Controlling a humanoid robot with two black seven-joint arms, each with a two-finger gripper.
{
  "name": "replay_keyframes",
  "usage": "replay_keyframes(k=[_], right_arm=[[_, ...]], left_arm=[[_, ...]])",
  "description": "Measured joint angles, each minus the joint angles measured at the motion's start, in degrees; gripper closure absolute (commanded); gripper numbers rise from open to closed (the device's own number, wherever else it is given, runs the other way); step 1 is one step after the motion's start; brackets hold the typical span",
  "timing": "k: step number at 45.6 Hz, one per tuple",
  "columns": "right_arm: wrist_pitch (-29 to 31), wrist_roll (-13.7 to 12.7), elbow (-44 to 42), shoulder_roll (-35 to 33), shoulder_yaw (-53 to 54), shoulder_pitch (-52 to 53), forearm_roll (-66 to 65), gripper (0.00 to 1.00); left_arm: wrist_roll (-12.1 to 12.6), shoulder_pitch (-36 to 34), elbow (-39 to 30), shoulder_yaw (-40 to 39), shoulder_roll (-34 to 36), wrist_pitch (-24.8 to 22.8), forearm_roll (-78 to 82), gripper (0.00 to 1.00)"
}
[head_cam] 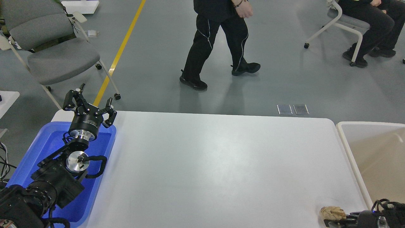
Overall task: Tidy desktop
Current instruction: 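Close the right gripper on the crumpled paper ball, then lift the paper ball with the right gripper toward the beige bin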
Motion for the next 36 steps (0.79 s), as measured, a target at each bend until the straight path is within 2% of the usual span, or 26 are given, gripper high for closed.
replay_keyframes(k=[8,19,36], right_arm=[[4.2,0.7,5.0,-6.9,0.1,5.5,0.4,1.00],[15.7,4.0,12.6,-17.0,0.2,18.3,0.7,1.00],[32.3,7.3,16.8,-22.9,0.5,39.3,1.3,1.00]], left_arm=[[0.0,0.0,0.0,0.0,0.0,0.0,0.0,0.00],[0.0,0.0,0.0,0.0,0.0,0.0,0.0,0.00],[0.0,0.0,0.0,0.0,0.0,0.0,0.0,0.00]])
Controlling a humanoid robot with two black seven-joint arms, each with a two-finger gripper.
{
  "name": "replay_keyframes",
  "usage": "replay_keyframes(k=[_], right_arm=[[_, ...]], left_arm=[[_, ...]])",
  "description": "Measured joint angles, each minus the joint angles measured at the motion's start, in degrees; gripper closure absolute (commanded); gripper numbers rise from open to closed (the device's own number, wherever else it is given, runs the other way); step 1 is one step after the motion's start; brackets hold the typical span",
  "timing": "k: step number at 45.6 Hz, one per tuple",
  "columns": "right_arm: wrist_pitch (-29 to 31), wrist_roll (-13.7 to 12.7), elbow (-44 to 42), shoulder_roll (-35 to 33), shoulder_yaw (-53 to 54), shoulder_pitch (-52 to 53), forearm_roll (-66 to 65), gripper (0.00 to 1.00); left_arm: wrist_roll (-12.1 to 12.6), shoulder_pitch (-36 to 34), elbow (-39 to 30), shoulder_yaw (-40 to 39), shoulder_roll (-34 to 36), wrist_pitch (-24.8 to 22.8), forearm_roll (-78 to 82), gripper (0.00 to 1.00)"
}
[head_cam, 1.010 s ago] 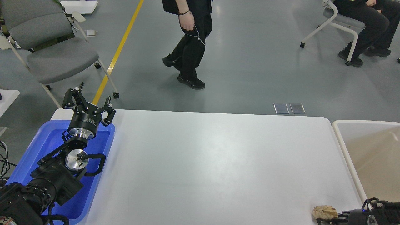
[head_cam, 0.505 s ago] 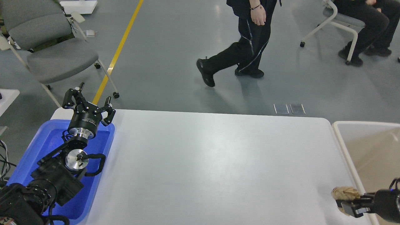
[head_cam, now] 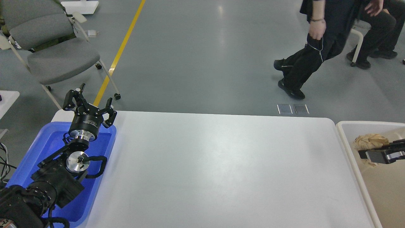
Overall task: Tidy desktop
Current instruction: 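Lift the paper ball with the right gripper toward the beige bin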
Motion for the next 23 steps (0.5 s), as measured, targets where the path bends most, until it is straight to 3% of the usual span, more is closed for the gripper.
replay_keyframes(k=[13,23], right_arm=[[8.5,0.7,0.5,-1.1,0.1,10.8,1.6,1.00],[9.0,0.6,-2.7,-2.3,-0.2,12.7,3.8,1.00]], left_arm=[[0.0,0.0,0.0,0.0,0.0,0.0,0.0,0.00],[0.0,0.0,0.0,0.0,0.0,0.0,0.0,0.00]])
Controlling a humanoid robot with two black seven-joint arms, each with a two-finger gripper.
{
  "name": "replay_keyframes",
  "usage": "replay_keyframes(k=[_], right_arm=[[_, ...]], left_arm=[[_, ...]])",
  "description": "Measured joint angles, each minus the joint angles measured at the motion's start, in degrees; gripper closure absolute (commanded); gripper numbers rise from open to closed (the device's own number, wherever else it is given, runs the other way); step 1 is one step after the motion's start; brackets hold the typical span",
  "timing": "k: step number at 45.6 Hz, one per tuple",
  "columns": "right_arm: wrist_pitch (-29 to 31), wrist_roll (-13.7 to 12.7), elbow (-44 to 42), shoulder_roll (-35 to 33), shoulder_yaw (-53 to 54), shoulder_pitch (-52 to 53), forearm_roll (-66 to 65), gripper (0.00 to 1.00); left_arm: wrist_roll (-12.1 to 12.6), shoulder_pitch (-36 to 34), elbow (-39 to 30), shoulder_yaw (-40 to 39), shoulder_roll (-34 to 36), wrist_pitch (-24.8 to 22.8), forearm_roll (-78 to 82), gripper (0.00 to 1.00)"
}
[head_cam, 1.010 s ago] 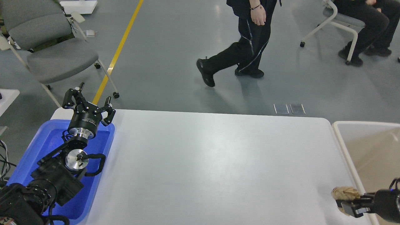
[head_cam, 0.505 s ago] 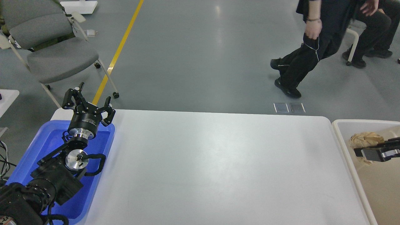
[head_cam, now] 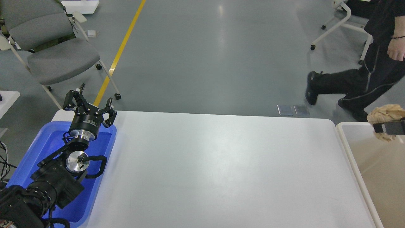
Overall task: Tidy desktop
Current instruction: 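Lift the paper ball with the right gripper toward the beige bin, then open the right gripper over the beige bin to drop the paper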
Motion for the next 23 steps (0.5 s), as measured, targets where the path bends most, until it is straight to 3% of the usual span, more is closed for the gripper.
replay_keyframes(k=[14,23], right_arm=[[-6.2,0.0,-10.2,-2.5,-0.7,-4.4,13.1,1.00],[-12.5,0.1,-19.5,-0.8,-1.0,-13.0,26.7,1.00]], left_arm=[[0.0,0.0,0.0,0.0,0.0,0.0,0.0,0.00],[0.0,0.0,0.0,0.1,0.0,0.0,0.0,0.00]])
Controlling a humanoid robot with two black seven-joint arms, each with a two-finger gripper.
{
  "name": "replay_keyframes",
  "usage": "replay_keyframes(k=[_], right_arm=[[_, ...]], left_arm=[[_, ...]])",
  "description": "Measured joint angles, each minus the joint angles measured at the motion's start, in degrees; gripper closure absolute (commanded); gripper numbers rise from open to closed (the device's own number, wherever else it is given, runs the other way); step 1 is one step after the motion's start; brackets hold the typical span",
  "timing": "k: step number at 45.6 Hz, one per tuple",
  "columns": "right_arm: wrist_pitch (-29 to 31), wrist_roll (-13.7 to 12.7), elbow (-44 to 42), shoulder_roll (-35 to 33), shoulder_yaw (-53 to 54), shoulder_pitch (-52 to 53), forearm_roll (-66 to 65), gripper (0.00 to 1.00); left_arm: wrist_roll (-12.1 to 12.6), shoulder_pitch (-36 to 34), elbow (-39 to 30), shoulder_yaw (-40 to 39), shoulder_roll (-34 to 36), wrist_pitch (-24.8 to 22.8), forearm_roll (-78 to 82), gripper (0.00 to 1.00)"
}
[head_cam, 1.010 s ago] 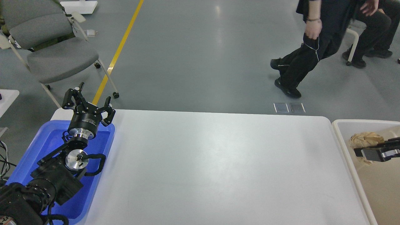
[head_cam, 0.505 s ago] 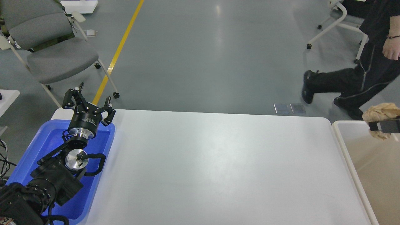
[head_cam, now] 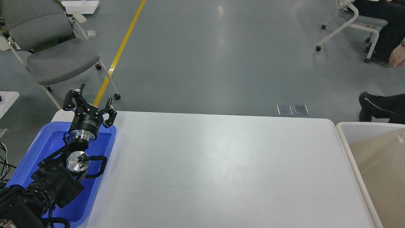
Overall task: Tidy desktop
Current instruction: 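Open the right gripper over the beige bin to drop the paper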
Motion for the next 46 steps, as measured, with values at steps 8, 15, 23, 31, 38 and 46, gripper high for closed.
replay_keyframes(k=[8,15,23,31,38,46], right_arm=[[-4.7,0.1,-8.5,3.9,0.3,-8.7,12.3,1.00],[-7.9,0.1,-16.2,8.6,0.4,-16.6,24.7,1.00],[-10.7,0.0,-24.8,14.9,0.5,-24.5,35.9,1.00],[-12.5,-0.2,-35.5,23.5,0.6,-32.5,45.8,1.00],[-13.1,-0.6,-45.4,31.9,0.6,-38.1,51.7,1.00],[-13.4,-2.0,-54.7,40.1,1.4,-42.6,55.7,1.00]], left_arm=[[0.0,0.0,0.0,0.0,0.0,0.0,0.0,0.00],[0.0,0.0,0.0,0.0,0.0,0.0,0.0,0.00],[0.0,0.0,0.0,0.0,0.0,0.0,0.0,0.00],[0.0,0.0,0.0,0.0,0.0,0.0,0.0,0.00],[0.0,0.0,0.0,0.0,0.0,0.0,0.0,0.00],[0.0,0.0,0.0,0.0,0.0,0.0,0.0,0.00]])
